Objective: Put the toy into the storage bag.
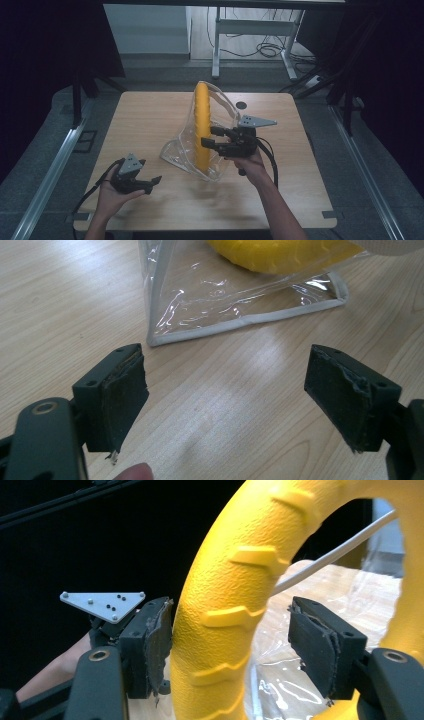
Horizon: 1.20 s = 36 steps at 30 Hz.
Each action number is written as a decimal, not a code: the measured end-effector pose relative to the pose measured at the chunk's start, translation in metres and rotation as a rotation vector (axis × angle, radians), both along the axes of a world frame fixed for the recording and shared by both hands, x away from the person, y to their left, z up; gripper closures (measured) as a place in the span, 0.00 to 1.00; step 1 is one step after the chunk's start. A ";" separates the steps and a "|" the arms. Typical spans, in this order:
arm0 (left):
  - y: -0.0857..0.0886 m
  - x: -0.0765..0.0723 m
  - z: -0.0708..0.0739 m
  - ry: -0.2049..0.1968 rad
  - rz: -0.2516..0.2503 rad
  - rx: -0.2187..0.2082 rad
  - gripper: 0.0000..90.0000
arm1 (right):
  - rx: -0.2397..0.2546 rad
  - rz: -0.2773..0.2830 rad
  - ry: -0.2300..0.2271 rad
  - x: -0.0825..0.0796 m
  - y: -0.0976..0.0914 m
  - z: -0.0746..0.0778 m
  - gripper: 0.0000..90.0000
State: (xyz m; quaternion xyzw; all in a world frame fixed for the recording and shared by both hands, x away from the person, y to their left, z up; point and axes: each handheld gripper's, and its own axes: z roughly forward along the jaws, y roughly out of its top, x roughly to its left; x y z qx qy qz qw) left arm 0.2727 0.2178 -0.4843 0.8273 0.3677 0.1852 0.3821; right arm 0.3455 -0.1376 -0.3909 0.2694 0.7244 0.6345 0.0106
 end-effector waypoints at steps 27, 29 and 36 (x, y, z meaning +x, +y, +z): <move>0.000 0.000 0.000 0.006 -0.005 0.003 0.19 | -0.058 -0.153 -0.016 0.004 -0.045 -0.016 0.39; 0.000 0.000 0.000 0.006 -0.005 0.003 0.19 | -0.063 -0.160 -0.016 0.005 -0.047 -0.017 0.39; -0.001 0.000 -0.001 0.008 -0.005 0.003 0.19 | -0.067 -0.172 -0.018 0.006 -0.050 -0.020 0.39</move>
